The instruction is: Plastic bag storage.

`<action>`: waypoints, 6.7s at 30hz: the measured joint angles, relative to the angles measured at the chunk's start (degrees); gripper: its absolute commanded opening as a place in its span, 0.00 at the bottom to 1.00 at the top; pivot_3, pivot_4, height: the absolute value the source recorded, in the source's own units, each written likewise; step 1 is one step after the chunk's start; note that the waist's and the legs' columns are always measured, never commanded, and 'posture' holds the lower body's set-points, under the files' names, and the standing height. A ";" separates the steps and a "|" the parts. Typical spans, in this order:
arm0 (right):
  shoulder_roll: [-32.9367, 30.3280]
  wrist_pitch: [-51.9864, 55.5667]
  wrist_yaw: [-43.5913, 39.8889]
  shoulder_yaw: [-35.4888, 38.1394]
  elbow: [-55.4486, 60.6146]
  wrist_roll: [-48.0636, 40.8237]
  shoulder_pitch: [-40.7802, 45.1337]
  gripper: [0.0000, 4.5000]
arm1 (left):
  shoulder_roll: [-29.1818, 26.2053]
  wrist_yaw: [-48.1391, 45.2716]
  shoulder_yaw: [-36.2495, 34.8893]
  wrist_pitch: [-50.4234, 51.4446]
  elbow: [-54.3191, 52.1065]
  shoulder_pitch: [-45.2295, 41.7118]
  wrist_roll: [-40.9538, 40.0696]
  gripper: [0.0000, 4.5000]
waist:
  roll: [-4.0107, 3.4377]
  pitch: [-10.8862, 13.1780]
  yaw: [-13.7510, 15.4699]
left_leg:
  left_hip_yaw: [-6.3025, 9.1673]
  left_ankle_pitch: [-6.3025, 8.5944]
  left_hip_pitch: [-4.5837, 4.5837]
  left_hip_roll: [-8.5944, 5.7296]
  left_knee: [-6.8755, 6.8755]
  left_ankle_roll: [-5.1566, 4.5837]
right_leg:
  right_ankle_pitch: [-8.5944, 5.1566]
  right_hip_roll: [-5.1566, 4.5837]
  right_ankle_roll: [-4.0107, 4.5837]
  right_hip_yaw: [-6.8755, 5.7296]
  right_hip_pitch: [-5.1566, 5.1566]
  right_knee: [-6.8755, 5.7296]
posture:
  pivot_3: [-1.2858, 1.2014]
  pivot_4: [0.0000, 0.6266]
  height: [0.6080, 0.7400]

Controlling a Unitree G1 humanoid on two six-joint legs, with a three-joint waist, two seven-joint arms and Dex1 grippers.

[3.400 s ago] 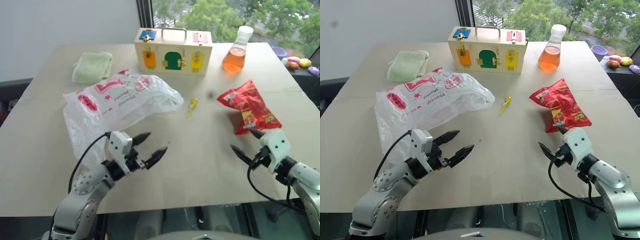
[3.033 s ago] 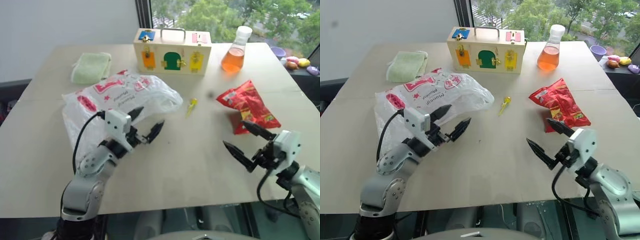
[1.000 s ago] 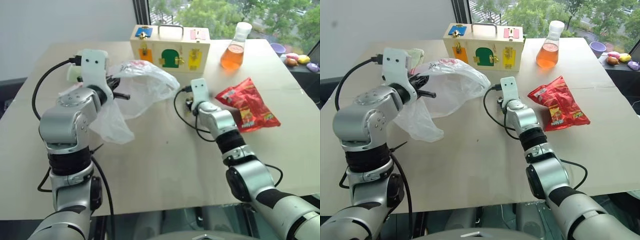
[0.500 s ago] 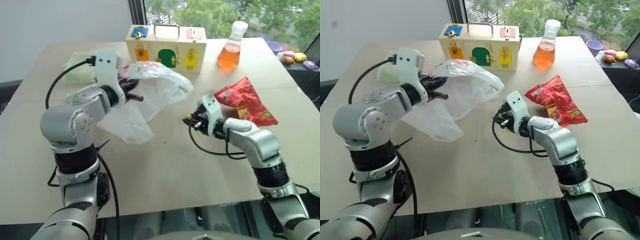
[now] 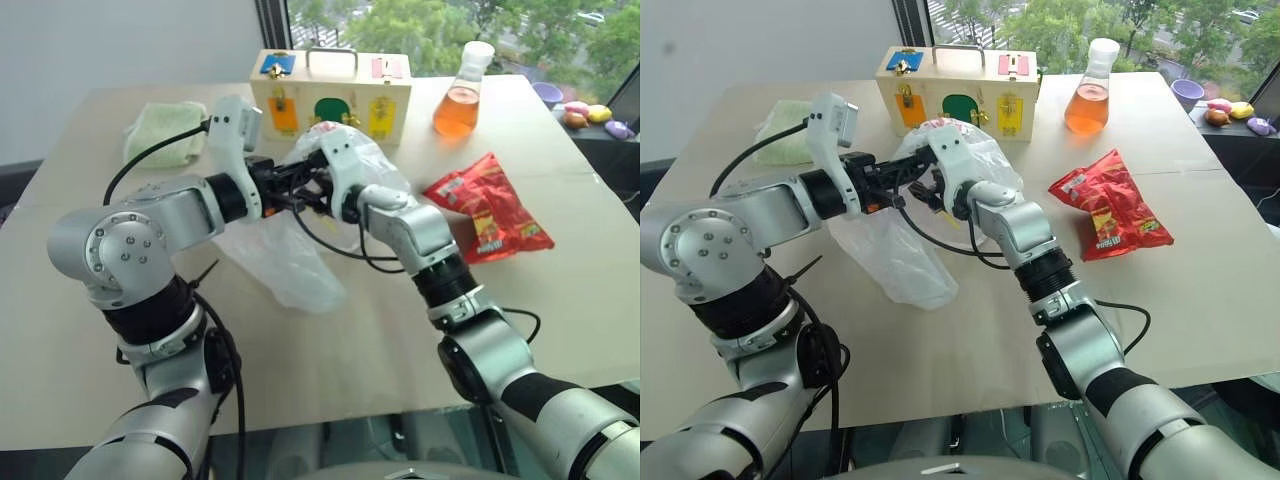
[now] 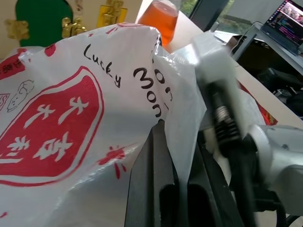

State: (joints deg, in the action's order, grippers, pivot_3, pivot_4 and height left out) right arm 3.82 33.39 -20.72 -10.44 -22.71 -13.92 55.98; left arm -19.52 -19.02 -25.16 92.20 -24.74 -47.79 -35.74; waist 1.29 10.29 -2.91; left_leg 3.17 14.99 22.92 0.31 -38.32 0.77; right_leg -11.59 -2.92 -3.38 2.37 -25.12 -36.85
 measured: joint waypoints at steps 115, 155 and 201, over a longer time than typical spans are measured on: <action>-49.40 1.54 21.19 27.75 73.41 -96.48 -54.56 0.01 | -0.50 1.15 23.09 -37.79 25.99 -5.47 19.62 0.00 | -0.10 0.08 1.28 | -0.09 0.18 -0.39 0.18 -0.23 -0.43 | -0.04 0.22 -0.04 0.03 0.56 0.04 | 0.52 0.24 1.00; -44.06 10.26 24.48 11.99 49.75 -91.83 -49.31 0.01 | -12.28 -13.77 20.90 -39.04 2.89 10.53 8.26 0.00 | -0.08 0.08 1.94 | -0.25 0.27 -0.26 0.21 -0.33 -0.57 | -0.04 0.20 -0.06 0.11 0.42 0.07 | 0.52 0.24 1.00; -44.56 9.16 12.72 -0.15 52.85 -17.03 -33.38 0.98 | -5.83 -4.06 16.48 -33.80 7.70 11.55 -2.72 0.00 | -0.16 0.09 0.61 | -0.26 0.26 -0.30 0.16 -0.34 -0.56 | -0.03 0.21 -0.06 0.15 0.35 -0.03 | 0.52 0.24 1.00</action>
State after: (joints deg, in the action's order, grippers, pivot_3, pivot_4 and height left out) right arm -40.74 42.55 -8.00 -10.59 30.14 -30.95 22.60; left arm -25.34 -23.08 -8.68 58.40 -17.05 -36.24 -38.46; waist 1.14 10.38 -2.30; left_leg 2.91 15.26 22.62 0.47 -38.66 0.21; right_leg -11.62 -2.70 -3.44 2.52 -24.78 -36.88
